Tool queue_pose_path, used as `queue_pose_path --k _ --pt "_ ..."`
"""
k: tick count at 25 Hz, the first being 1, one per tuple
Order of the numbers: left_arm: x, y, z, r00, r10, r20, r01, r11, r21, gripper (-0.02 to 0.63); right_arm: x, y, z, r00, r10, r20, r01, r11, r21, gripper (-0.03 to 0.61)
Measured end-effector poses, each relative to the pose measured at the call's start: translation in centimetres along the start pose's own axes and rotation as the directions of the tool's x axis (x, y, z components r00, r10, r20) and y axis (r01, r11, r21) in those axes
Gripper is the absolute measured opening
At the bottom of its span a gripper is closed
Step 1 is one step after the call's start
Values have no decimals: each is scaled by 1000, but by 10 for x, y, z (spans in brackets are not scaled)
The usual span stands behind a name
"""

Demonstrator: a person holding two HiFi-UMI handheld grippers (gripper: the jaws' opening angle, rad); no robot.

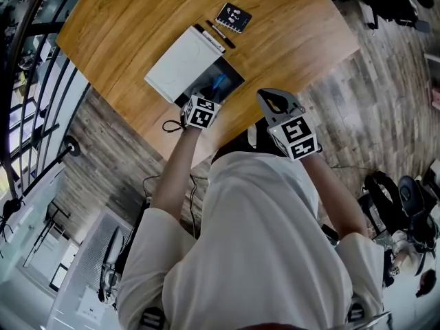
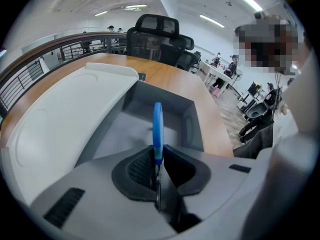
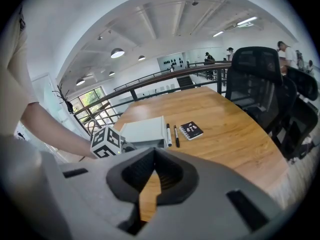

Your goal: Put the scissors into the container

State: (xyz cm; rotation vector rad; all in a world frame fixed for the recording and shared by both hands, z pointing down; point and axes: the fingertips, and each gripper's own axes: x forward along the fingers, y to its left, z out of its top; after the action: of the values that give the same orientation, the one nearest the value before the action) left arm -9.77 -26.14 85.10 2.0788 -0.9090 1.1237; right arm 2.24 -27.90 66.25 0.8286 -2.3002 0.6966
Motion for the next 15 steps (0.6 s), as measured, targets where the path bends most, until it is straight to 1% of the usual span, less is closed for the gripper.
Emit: queue_pose_path --k 9,15 --pt "-18 9 5 997 74 11 -73 996 -55 109 -2 0 9 999 39 13 -38 998 -46 3" --pt "-36 10 7 992 125 29 -122 988 -92 118 -7 1 19 996 79 27 -76 992 -96 3"
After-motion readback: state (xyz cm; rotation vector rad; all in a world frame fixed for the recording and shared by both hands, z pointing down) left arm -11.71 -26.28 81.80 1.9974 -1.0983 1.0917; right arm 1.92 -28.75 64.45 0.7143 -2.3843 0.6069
